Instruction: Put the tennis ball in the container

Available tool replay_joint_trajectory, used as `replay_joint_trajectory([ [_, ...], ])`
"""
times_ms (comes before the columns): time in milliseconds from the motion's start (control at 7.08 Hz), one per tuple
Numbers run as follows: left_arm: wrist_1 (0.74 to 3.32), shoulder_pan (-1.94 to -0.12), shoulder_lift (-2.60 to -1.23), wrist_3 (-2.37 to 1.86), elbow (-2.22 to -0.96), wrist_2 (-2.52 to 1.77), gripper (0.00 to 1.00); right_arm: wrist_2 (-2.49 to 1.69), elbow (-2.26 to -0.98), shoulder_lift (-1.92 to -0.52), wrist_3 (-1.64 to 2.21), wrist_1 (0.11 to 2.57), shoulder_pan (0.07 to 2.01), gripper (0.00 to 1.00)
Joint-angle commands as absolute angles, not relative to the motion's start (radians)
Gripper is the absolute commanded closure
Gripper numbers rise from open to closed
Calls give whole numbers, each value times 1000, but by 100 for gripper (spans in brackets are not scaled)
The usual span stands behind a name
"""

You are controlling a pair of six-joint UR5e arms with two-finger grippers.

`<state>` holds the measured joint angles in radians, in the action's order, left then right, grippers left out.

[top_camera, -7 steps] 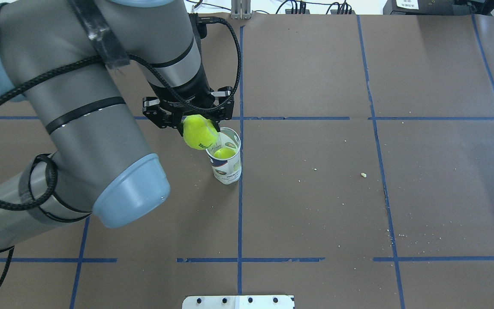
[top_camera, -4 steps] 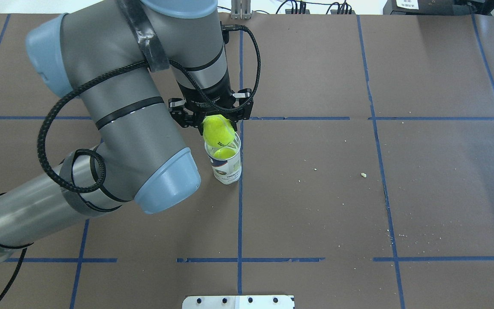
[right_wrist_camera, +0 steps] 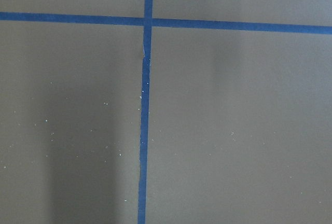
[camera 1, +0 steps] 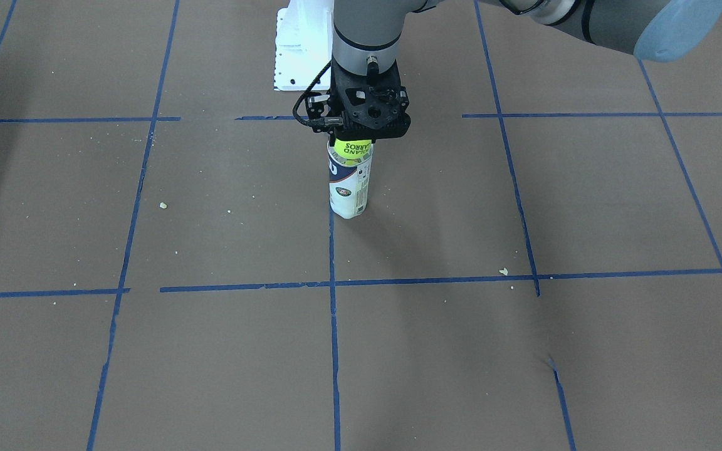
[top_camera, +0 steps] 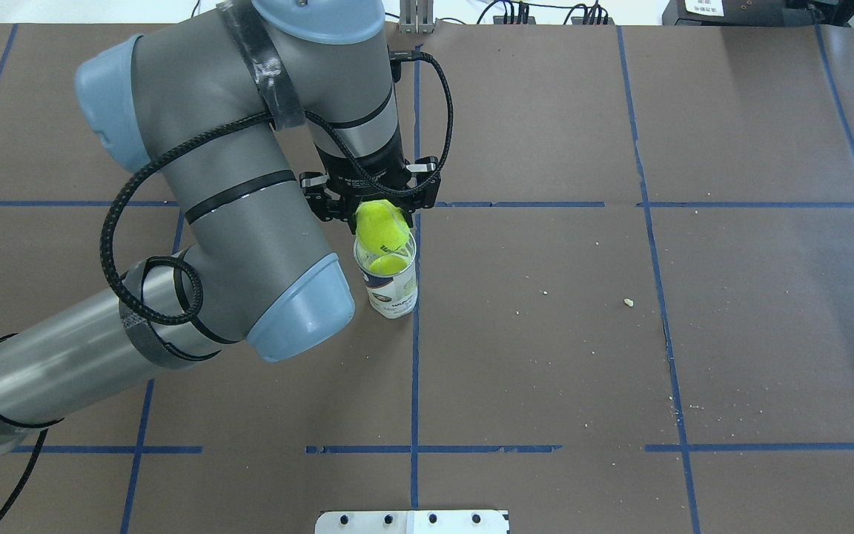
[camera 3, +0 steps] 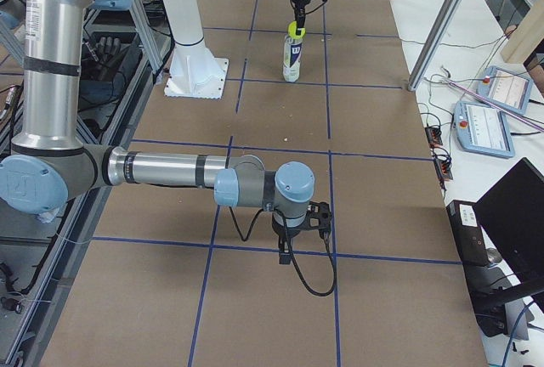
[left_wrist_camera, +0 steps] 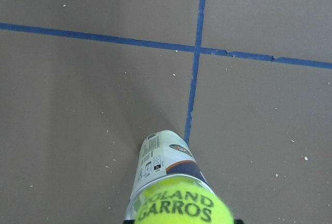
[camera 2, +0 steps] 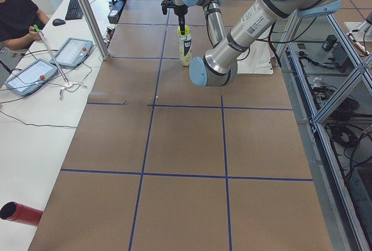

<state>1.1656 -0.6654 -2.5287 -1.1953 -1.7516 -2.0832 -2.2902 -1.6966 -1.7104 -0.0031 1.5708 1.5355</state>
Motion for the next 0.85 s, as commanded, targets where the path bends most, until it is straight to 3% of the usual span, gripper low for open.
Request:
replay_joint_trajectory([
  [0,1167,-664,-2513,-1190,-1772,-2082,0,-2290,-1697,-1710,-3,1571,1536,0],
  [424,1163,-666,-2510,-1189,-1822,-2080,0,-2290,-1697,-1710,-3,1571,1536,0],
  [707,1166,-670,-2404,-1169,-1961,-2051,0,-2290,-1697,-1710,-3,1571,1536,0],
])
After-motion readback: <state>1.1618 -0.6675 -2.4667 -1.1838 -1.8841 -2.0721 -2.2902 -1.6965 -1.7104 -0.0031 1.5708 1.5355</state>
